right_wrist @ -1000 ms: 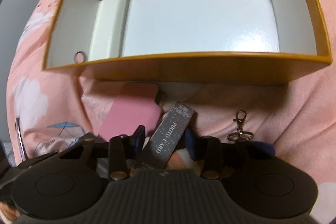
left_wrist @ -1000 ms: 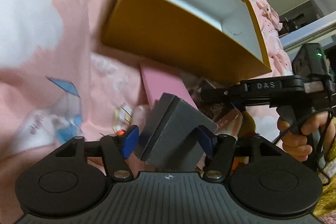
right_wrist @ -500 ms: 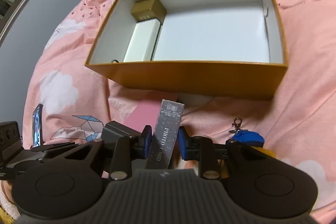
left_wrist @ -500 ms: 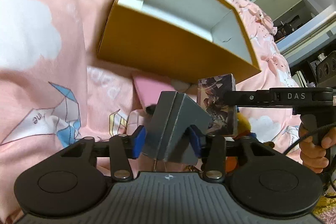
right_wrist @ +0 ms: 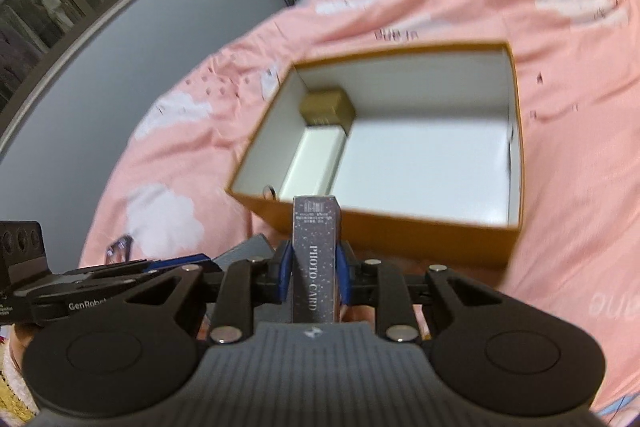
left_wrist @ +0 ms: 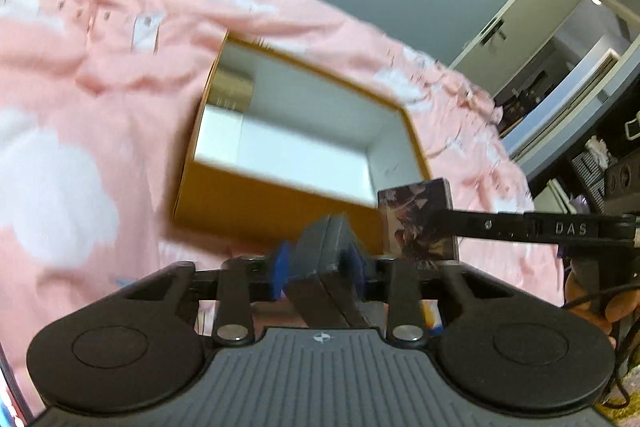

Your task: Organize objects

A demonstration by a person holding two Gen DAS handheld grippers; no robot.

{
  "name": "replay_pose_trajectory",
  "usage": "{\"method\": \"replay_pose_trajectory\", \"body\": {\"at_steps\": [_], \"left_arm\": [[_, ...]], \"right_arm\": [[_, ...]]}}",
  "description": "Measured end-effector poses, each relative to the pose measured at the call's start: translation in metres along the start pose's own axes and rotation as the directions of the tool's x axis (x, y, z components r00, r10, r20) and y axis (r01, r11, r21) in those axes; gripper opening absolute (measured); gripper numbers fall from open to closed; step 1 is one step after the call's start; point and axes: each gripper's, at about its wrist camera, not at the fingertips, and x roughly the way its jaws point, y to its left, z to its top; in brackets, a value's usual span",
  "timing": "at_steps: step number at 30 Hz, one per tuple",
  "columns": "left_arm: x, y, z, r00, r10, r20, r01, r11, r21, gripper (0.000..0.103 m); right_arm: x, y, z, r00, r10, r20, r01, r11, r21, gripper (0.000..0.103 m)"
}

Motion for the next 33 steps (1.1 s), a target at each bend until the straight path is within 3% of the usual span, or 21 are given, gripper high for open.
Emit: {"method": "replay_pose_trajectory", "body": {"at_steps": [6,10,11,13,14,15,20,24,32,33], "left_arm": [[-0.002,-0.009,0.038,0.998,-0.024,0.051,0.022,0.999,0.023,0.0],[0.009,-0.015,0.041,0.998,-0.048,-0.039,0.05,0.997,0.065,0.003],[0.013,-0.015,0.039,0.997,-0.039,-0.062,0.044,0.996,0.073,0.006],[0.022,-0.01,0.03,0.992,-0.053,-0.114,0.06,0.996,0.066,0.024],[0.026,-0.008,0.025,0.989,-0.065,-0.132,0.074,0.995,0.065,0.042],[0.029,-0.006,0.019,0.987,-0.078,-0.143,0.089,0.993,0.073,0.05],[0.043,0.0,-0.009,0.979,-0.055,-0.197,0.084,0.986,0.144,0.07],[0.057,0.012,-0.027,0.97,-0.027,-0.242,0.055,0.992,0.111,0.076],[0.081,0.021,-0.053,0.958,-0.015,-0.286,0.028,0.999,0.044,0.078],[0.084,0.022,-0.054,0.957,-0.012,-0.289,0.026,0.999,0.046,0.084]], "right_arm": [[-0.012,0.005,0.026,0.997,0.018,0.073,-0.016,1.0,-0.019,0.025],[-0.006,0.005,0.027,0.998,0.008,0.062,-0.007,1.0,-0.023,0.025],[-0.004,0.002,0.024,0.999,0.011,0.048,-0.01,1.0,-0.018,0.025],[0.003,-0.004,0.016,1.0,0.016,0.018,-0.017,1.0,0.005,0.025],[0.006,-0.008,0.012,1.0,0.019,0.009,-0.019,1.0,0.021,0.025],[0.008,-0.012,0.007,1.0,0.02,0.002,-0.02,0.999,0.038,0.025],[0.012,-0.032,-0.014,1.0,0.021,0.001,-0.021,0.992,0.125,0.025],[0.013,-0.039,-0.029,0.999,0.043,0.004,-0.043,0.985,0.169,0.025],[0.018,-0.048,-0.048,0.998,0.064,0.011,-0.065,0.974,0.215,0.025],[0.019,-0.05,-0.05,0.998,0.06,0.01,-0.061,0.974,0.218,0.025]]}}
